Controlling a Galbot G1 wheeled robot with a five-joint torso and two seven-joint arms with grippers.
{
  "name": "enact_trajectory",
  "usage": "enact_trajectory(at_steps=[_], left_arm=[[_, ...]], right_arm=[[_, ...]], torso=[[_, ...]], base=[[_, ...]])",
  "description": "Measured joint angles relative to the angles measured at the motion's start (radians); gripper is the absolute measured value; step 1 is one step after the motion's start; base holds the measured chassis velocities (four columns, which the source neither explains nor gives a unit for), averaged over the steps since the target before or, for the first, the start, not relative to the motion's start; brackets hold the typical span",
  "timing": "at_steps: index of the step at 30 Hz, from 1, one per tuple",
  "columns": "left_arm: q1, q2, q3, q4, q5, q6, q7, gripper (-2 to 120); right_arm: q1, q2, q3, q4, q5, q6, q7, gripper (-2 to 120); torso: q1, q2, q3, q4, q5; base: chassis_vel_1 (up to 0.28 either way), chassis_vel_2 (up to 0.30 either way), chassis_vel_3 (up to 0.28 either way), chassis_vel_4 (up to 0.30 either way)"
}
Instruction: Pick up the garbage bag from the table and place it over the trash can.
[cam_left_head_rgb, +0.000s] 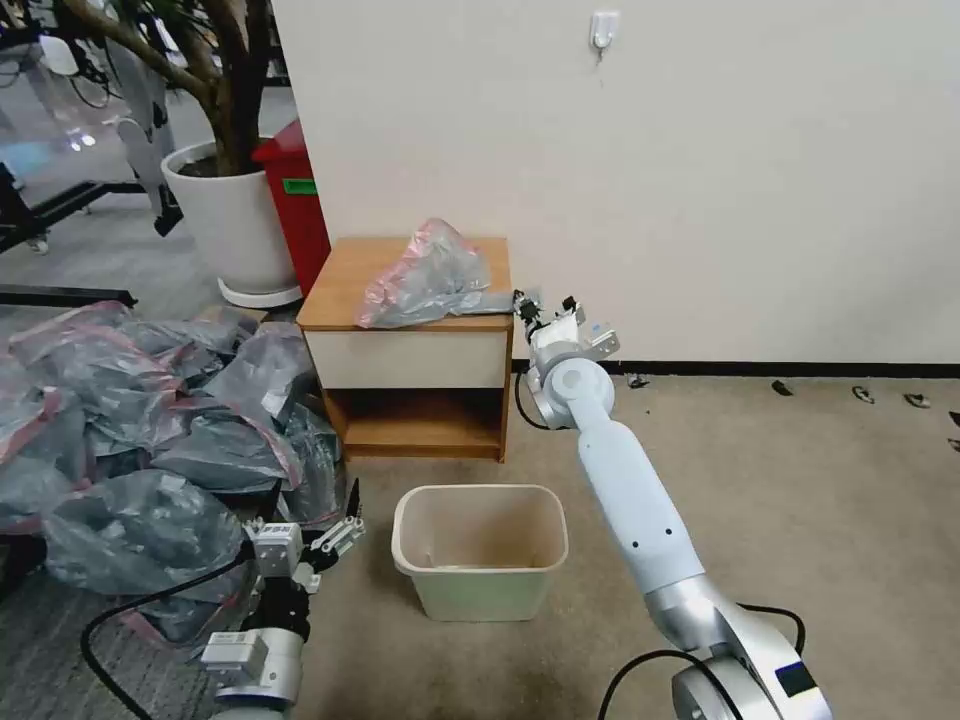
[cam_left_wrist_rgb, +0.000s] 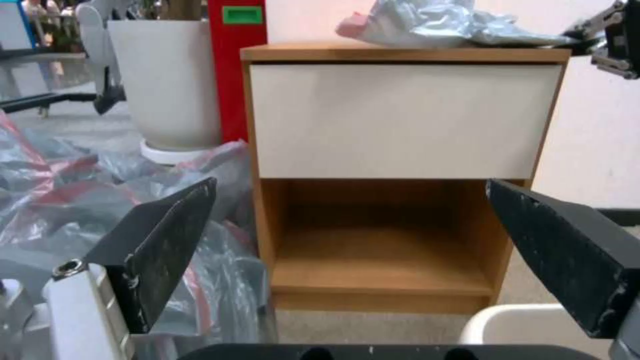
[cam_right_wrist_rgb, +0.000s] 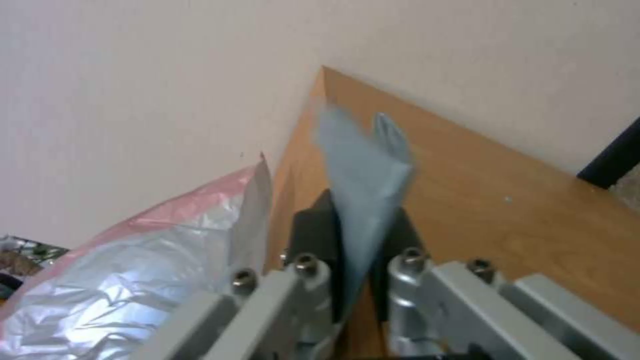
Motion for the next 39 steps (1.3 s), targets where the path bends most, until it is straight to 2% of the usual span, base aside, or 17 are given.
enact_trajectory(at_steps=[3, 10, 15, 17, 19, 20, 22, 25, 26, 29, 30, 32, 34, 39], left_arm=[[-0.001, -0.002, 0.002, 0.004, 0.006, -0.002, 0.000, 100], [-0.002, -0.009, 0.004, 0.011, 0.014, -0.004, 0.000, 100], [-0.002, -0.010, 0.003, 0.010, 0.014, -0.005, 0.000, 100], [-0.006, -0.011, 0.003, 0.009, 0.014, -0.005, 0.000, 100], [-0.008, -0.011, 0.003, 0.009, 0.014, -0.004, 0.000, 100], [-0.010, -0.012, 0.005, 0.008, 0.015, -0.004, 0.000, 100], [-0.011, -0.012, 0.005, 0.008, 0.016, -0.003, 0.000, 100], [-0.017, -0.014, 0.007, 0.008, 0.017, -0.002, 0.000, 100], [-0.017, -0.014, 0.007, 0.008, 0.017, -0.002, 0.000, 100], [-0.023, -0.015, 0.008, 0.010, 0.018, -0.001, 0.000, 100], [-0.023, -0.015, 0.008, 0.010, 0.018, -0.001, 0.000, 100], [-0.026, -0.016, 0.008, 0.012, 0.018, -0.001, 0.001, 100], [-0.026, -0.015, 0.008, 0.012, 0.018, -0.001, 0.001, 100], [-0.026, -0.014, 0.008, 0.012, 0.017, -0.003, 0.001, 100]], right_arm=[[-0.002, -0.004, 0.000, 0.000, -0.004, 0.004, -0.003, 0], [-0.025, -0.032, -0.008, 0.040, -0.007, 0.008, -0.003, 0], [-0.087, -0.082, -0.034, 0.134, -0.005, 0.007, 0.027, 0], [-0.153, -0.121, -0.057, 0.240, -0.001, 0.002, 0.057, 0], [-0.177, -0.133, -0.065, 0.283, 0.002, -0.001, 0.069, 0], [-0.214, -0.150, -0.079, 0.354, 0.007, -0.008, 0.089, 0], [-0.232, -0.157, -0.085, 0.386, 0.009, -0.010, 0.097, 0], [-0.348, -0.186, -0.130, 0.546, 0.010, -0.021, 0.148, 0], [-0.348, -0.186, -0.130, 0.546, 0.010, -0.021, 0.148, 0], [-0.549, -0.203, -0.225, 0.716, -0.045, -0.034, 0.204, 0], [-0.549, -0.203, -0.225, 0.716, -0.045, -0.034, 0.204, 0], [-0.646, -0.211, -0.299, 0.743, -0.145, -0.035, 0.204, 0], [-0.689, -0.212, -0.342, 0.712, -0.233, -0.026, 0.199, 0], [-0.711, -0.231, -0.368, 0.681, -0.325, -0.007, 0.179, 0]], torso=[[0.000, 0.000, 0.000, 0.0001, 0.0000], [0.000, 0.000, 0.000, 0.0001, 0.0000], [0.000, 0.000, 0.000, -0.0001, 0.0001], [0.000, 0.000, 0.000, -0.0001, 0.0001], [0.000, 0.000, 0.000, 0.0001, 0.0001], [0.000, 0.000, 0.000, 0.0000, 0.0001], [0.000, 0.000, 0.000, 0.0000, 0.0000], [0.000, 0.000, 0.000, 0.0001, -0.0002], [0.000, 0.000, 0.000, 0.0001, -0.0002], [0.000, 0.000, 0.000, -0.0001, 0.0000], [0.000, 0.000, 0.000, -0.0001, 0.0000], [0.000, 0.000, 0.000, 0.0000, -0.0002], [0.000, 0.000, 0.000, 0.0001, 0.0000], [0.000, 0.000, 0.000, 0.0001, 0.0000]], base=[[0.000, 0.000, 0.000, 0.000], [0.000, 0.000, 0.000, 0.000], [0.000, 0.000, 0.000, 0.000], [0.000, 0.000, 0.000, 0.000], [0.000, 0.000, 0.000, 0.000], [0.000, 0.000, 0.000, 0.000], [0.000, 0.000, 0.000, 0.000], [0.000, 0.000, 0.000, 0.000], [0.000, 0.000, 0.000, 0.000], [0.000, 0.000, 0.000, 0.000], [0.000, 0.000, 0.000, 0.000], [0.000, 0.000, 0.000, 0.000], [0.000, 0.000, 0.000, 0.000], [0.000, 0.000, 0.000, 0.000]])
